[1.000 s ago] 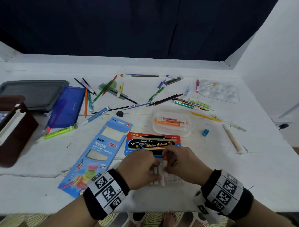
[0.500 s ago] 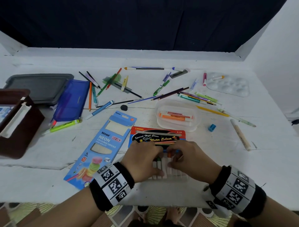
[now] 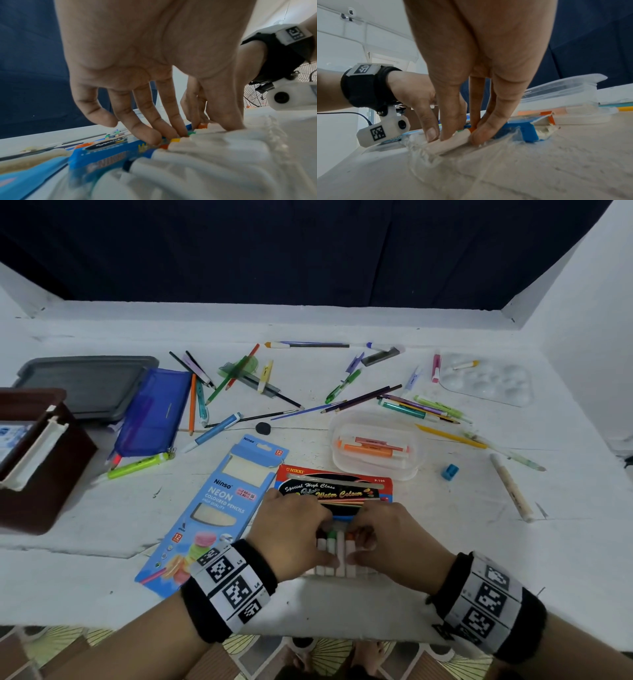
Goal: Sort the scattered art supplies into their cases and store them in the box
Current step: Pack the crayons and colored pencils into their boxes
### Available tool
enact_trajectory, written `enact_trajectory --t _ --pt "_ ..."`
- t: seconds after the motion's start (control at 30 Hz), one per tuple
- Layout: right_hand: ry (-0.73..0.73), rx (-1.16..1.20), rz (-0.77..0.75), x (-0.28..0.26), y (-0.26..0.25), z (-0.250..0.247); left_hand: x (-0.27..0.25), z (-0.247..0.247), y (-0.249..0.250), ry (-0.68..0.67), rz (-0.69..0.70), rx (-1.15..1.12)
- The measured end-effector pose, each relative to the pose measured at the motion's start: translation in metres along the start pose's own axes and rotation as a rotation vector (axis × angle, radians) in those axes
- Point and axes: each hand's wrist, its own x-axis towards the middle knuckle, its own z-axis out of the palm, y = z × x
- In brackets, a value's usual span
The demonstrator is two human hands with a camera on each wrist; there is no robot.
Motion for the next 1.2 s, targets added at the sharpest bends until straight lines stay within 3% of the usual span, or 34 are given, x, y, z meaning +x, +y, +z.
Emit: enact_trajectory --t 0.47,0.77,1.2 --pt "-0.151 -0.195 0.002 0.010 -0.006 -0.004 0.000 0.000 0.005 -0.007 -0.021 0.039" --pt "-0.142 -0.272 -0.016 0.007 -0.012 -0.010 0.000 -0.008 0.000 0.044 0.021 -0.075" --pt "-0.156 -0.292 -0.105 0.013 -0.009 -0.013 0.017 -0.009 -0.003 0.049 0.077 0.065"
